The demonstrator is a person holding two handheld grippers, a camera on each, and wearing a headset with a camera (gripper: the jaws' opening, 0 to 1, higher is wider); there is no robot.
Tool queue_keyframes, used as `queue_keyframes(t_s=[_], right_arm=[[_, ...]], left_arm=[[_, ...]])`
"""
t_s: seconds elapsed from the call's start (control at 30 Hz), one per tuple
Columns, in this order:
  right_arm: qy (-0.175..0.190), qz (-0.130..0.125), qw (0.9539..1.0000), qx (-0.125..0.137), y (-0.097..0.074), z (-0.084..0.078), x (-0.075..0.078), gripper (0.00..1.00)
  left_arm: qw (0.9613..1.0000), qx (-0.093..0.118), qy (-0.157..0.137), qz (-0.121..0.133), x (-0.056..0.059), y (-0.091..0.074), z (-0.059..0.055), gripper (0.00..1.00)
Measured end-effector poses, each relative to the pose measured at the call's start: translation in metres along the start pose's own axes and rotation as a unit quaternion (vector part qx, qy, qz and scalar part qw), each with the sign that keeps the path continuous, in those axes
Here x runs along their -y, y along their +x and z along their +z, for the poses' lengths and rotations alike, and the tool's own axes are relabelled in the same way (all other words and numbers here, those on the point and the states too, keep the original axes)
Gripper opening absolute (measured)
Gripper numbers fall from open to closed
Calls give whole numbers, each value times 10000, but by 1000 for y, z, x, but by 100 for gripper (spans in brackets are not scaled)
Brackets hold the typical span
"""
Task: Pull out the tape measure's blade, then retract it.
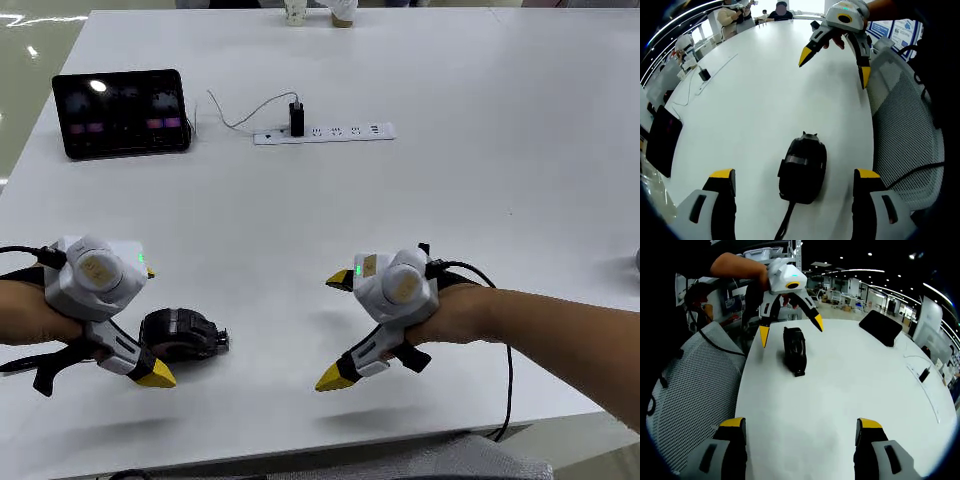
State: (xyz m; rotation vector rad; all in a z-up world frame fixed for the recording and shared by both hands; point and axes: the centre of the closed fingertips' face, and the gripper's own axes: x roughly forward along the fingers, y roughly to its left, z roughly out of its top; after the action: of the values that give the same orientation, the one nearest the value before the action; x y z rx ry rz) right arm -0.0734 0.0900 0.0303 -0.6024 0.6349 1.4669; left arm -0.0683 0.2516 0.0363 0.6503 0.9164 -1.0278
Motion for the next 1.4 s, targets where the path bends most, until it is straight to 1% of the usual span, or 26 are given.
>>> queue_keyframes(t_s=[0.03, 0.07, 0.13, 0.23, 0.3, 0.43, 0.57, 0.63, 0.67, 0.7, 0.73, 0.83, 0.93, 1.03, 1.2, 1.23, 1.27, 1.3, 1.33, 1.37, 1.4], right_arm=[[18, 19, 10000, 37, 1, 4, 0, 89], [71, 37, 9999, 127, 3, 11, 1, 89], [95, 36, 9998, 194, 6, 19, 3, 88], [3, 22, 9997, 238, 10, 31, 7, 87], [-58, 24, 9997, 245, 12, 35, 10, 86], [-36, -8, 9995, 322, 16, 44, 16, 85], [-12, 17, 9995, 324, 22, 47, 15, 84], [-52, 43, 9996, 285, 25, 46, 14, 84], [-70, 57, 9996, 276, 26, 47, 13, 84], [-62, 60, 9996, 277, 27, 47, 13, 84], [25, 65, 9995, 318, 28, 49, 14, 83], [191, 35, 9992, 363, 30, 51, 19, 84], [178, -14, 9991, 379, 30, 53, 20, 83], [136, -5, 9992, 374, 32, 55, 19, 82], [-9, 76, 9995, 304, 39, 57, 14, 81], [-30, 98, 9995, 288, 40, 58, 13, 81], [-43, 110, 9995, 279, 41, 57, 12, 81], [-61, 122, 9995, 271, 42, 57, 12, 81], [-82, 134, 9995, 259, 44, 57, 11, 81], [-89, 143, 9995, 257, 44, 58, 11, 81], [-97, 158, 9995, 257, 45, 58, 10, 81]], left_arm=[[10000, -3, 12, -9, 0, 1, 0, 95], [10000, -17, 43, -18, 1, 2, 0, 94], [9999, -13, 106, -36, 2, 3, 1, 91], [9997, -11, 223, -73, 5, 5, 3, 87], [9997, -8, 241, -79, 5, 6, 4, 85], [9994, -39, 321, -112, 6, 10, 5, 81], [9989, -61, 426, -163, 8, 12, 5, 79], [9984, -76, 544, -130, 7, 13, 5, 75], [9981, -59, 617, -53, 5, 13, 7, 71], [9982, -42, 602, -37, 4, 13, 7, 68], [9983, -16, 582, -40, 5, 13, 8, 67], [9979, 9, 644, -19, 4, 15, 8, 67], [9977, -19, 671, -24, 3, 17, 6, 66], [9977, -22, 677, -23, 2, 20, 5, 65], [9974, -7, 716, 8, 1, 23, 6, 56], [9967, 0, 808, 47, 1, 23, 8, 53], [9957, -17, 916, 109, -1, 22, 8, 47], [9953, -44, 965, 117, -1, 22, 8, 41], [9958, -33, 918, 11, 3, 22, 8, 38], [9941, -2, 1078, -93, 5, 23, 10, 35], [9950, -33, 995, -18, 5, 21, 9, 33]])
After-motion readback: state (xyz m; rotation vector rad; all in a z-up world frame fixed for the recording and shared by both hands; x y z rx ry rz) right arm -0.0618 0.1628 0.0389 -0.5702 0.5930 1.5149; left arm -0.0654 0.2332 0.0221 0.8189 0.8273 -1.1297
